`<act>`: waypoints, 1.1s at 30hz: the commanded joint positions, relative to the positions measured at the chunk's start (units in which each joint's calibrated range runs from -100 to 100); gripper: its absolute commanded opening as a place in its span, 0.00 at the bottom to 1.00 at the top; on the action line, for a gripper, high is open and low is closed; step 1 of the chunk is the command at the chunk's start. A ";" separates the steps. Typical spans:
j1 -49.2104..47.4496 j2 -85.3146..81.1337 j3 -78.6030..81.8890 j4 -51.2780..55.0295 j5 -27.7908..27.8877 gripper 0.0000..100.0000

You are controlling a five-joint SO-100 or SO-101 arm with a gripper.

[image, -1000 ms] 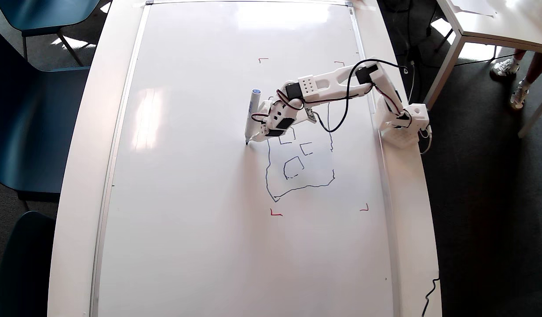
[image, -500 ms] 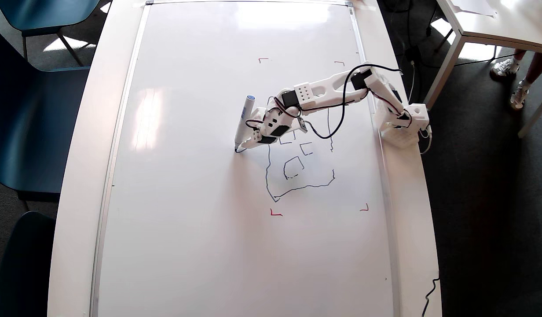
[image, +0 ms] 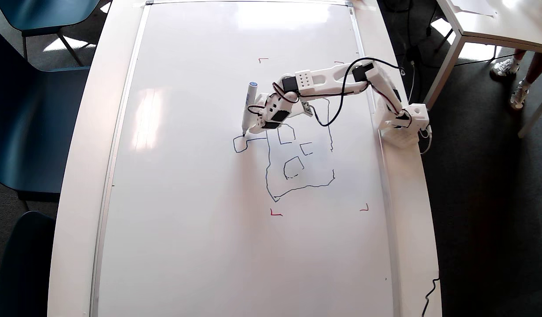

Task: Draw on a whiteboard a robot head using a pen attached to the gripper

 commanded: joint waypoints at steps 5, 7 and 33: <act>-2.13 -6.82 6.77 1.01 -2.10 0.01; -2.65 -7.33 6.40 1.01 -2.42 0.01; 0.30 -20.24 -5.76 1.19 -18.83 0.01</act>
